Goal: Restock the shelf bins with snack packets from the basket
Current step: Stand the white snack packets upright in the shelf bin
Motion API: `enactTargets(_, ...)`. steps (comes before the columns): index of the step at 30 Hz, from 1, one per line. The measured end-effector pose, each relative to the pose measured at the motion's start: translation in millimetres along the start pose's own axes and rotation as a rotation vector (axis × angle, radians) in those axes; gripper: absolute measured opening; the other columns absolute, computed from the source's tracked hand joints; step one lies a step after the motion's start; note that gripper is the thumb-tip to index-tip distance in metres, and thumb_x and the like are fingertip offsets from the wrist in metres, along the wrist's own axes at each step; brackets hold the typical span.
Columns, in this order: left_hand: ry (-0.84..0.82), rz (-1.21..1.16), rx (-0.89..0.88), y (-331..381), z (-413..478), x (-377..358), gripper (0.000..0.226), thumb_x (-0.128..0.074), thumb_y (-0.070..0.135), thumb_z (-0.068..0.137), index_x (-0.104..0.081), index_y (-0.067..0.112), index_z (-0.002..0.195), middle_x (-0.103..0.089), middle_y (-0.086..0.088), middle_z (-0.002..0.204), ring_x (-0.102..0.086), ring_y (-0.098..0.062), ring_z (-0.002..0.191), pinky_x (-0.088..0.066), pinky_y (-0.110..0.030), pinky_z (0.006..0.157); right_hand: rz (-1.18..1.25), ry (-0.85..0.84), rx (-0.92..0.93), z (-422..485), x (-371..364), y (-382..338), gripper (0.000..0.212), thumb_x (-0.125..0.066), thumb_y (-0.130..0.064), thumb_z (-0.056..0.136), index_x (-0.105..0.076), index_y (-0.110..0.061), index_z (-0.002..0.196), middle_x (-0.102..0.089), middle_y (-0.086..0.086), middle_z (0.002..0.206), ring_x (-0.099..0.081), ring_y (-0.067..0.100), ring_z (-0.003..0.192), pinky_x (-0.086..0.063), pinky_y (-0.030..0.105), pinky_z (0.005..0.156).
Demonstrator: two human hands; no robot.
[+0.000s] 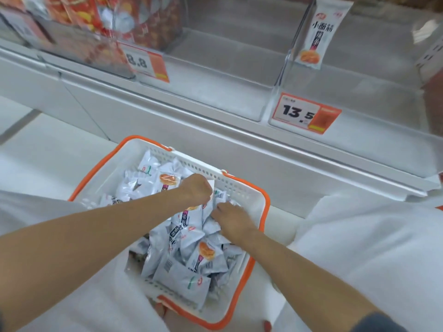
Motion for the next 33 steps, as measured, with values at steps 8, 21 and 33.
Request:
enactTargets(8, 0.148, -0.135, -0.029, 8, -7, 42, 0.032, -0.045, -0.005, 0.093, -0.059, -0.002, 0.122, -0.061, -0.021, 0.124, -0.053, -0.02, 0.092, -0.053, -0.029, 0.081, 0.497, 0.239, -0.161, -15, 139, 49, 0.026, -0.056, -0.027, 0.097, -0.055, -0.012, 0.076, -0.06, 0.006, 0.075, -0.055, 0.023, 0.069, -0.04, 0.034, 0.062)
enactTargets(21, -0.156, -0.468, -0.485, 116, -64, 31, 0.005, -0.062, 0.021, 0.093, -0.064, 0.024, 0.093, -0.07, 0.013, 0.083, -0.068, 0.003, 0.071, -0.05, -0.01, 0.063, 1.435, 0.638, -0.345, -78, 255, 110, 0.024, -0.062, -0.025, 0.095, -0.065, -0.005, 0.082, -0.072, 0.007, 0.076, -0.069, 0.013, 0.063, -0.054, 0.024, 0.058)
enactTargets(33, -0.048, -0.434, -0.583, 141, -67, 46, 0.01, -0.064, 0.017, 0.091, -0.066, 0.025, 0.086, -0.07, 0.017, 0.066, -0.065, 0.004, 0.062, -0.047, -0.01, 0.057, 1.428, 0.653, -0.283, -108, 277, 122, 0.025, -0.066, -0.024, 0.091, -0.07, -0.001, 0.102, -0.076, 0.005, 0.087, -0.071, 0.016, 0.074, -0.059, 0.03, 0.07)
Point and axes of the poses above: each hand's wrist, its own z-axis towards the middle knuckle, its own x-axis out of the back of the hand, y = z × x, the point moved 10 cm from there along z, towards the middle knuckle
